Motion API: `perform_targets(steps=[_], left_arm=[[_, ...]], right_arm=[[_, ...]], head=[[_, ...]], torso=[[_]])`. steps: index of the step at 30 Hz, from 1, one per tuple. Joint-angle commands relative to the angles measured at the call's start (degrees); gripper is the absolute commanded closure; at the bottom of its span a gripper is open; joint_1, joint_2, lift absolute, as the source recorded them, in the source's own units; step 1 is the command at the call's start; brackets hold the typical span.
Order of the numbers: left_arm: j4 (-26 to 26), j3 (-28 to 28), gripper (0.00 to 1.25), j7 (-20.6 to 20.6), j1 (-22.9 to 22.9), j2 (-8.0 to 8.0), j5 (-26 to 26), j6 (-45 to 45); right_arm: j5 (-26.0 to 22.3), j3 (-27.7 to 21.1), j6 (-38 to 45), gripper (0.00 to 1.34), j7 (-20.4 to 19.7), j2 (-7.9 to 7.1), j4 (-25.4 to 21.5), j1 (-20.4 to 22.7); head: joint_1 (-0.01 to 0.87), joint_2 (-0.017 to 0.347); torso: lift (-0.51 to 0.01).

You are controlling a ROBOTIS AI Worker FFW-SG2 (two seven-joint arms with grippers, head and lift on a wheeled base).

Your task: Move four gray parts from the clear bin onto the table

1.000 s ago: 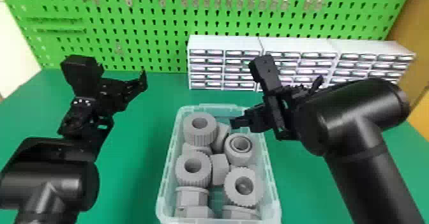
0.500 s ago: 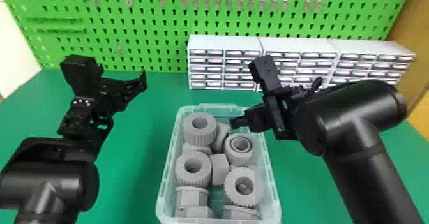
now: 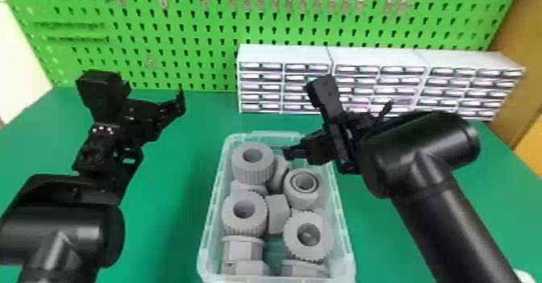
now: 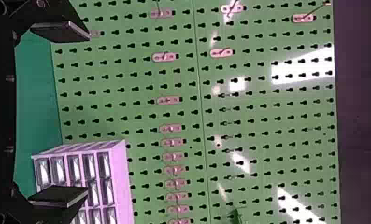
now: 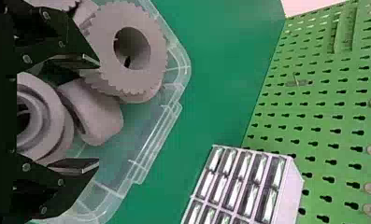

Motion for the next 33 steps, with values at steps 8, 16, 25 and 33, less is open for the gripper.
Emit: perform_targets(steps=[8, 16, 25, 33], left_arm=[[0.1, -0.1, 0.13, -0.2, 0.0, 0.02, -0.1, 0.0], [0.1, -0.1, 0.13, -0.3, 0.1, 0.02, -0.1, 0.0], [0.1, 0.0, 0.13, -0.5, 0.1, 0.10, -0.1, 0.0], [0.1, -0.1, 0.13, -0.8, 0.1, 0.28, -0.1, 0.0]], right_arm=[[0.0, 4.6, -10.7, 0.51, 0.3, 0.56, 10.2, -3.7], [-1.0, 7.2, -17.5, 0.51, 0.4, 1.00, 16.7, -5.7], [-2.9, 8.6, -26.2, 0.51, 0.4, 1.27, 23.7, -7.7], [-4.4, 9.7, -31.3, 0.51, 0.4, 1.53, 29.0, -8.4]], head=[[0.678, 0.034], [0.678, 0.034], [0.678, 0.034], [0.678, 0.034]], torso=[[-0.050], [-0.050], [-0.050], [-0.050]])
